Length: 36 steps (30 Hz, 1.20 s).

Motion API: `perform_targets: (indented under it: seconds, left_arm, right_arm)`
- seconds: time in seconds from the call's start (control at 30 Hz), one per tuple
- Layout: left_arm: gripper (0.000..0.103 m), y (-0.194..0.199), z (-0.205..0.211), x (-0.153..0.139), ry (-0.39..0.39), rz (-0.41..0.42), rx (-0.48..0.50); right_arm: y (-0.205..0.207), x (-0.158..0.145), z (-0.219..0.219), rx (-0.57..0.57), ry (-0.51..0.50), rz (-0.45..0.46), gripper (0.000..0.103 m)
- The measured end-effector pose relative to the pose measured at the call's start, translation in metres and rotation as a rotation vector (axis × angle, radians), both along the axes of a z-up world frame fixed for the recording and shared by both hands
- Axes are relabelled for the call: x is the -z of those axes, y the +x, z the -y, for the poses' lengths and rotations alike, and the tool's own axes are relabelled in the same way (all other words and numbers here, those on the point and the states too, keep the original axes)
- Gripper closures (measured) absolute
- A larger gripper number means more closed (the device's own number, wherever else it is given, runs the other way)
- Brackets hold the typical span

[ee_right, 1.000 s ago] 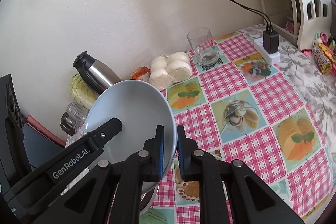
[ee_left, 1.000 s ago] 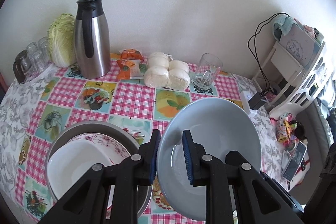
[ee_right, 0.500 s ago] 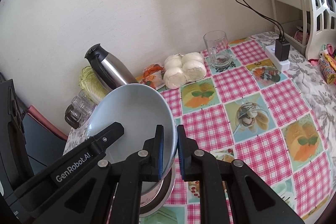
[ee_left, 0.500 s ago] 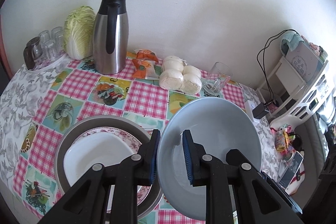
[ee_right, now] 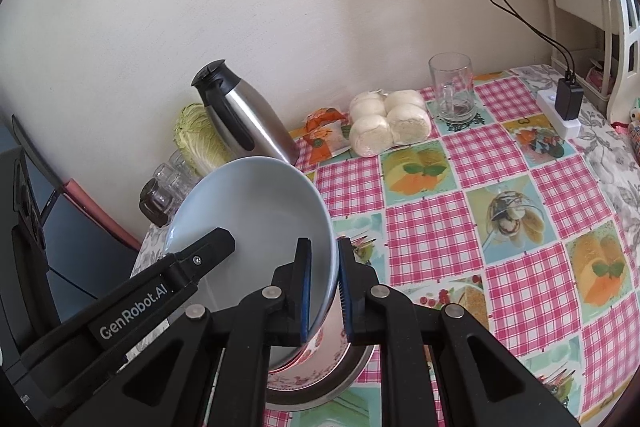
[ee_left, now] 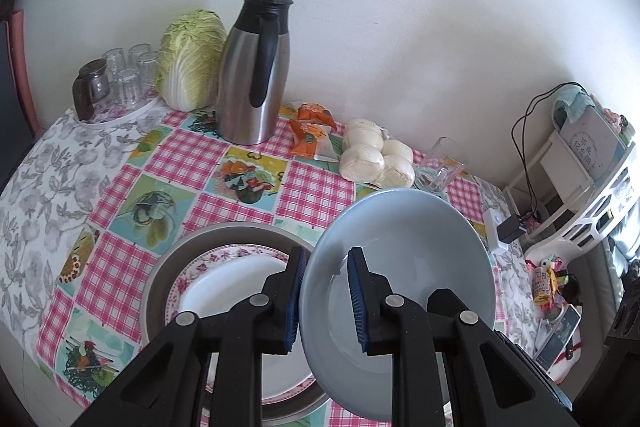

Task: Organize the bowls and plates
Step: 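Lower the small white bowl into the white square bowl in the basin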

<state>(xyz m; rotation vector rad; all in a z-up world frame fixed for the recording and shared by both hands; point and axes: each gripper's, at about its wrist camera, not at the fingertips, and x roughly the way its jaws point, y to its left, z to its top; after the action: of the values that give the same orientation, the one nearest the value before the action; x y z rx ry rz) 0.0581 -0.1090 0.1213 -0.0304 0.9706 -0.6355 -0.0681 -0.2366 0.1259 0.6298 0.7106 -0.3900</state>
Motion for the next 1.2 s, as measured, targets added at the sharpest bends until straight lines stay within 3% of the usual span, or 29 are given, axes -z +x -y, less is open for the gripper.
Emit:
perform_targets:
  seconds: [0.6, 1.2]
  left_arm:
    - [0.079, 0.023, -0.046, 0.016, 0.023, -0.048, -0.063]
    - [0.079, 0.035, -0.048, 0.047, 0.132, -0.103, -0.038]
  right_arm:
    - [0.028, 0.015, -0.039, -0.084, 0.000, -0.042, 0.087]
    - [0.049, 0.038, -0.052, -0.110, 0.025, -0.159, 0.087]
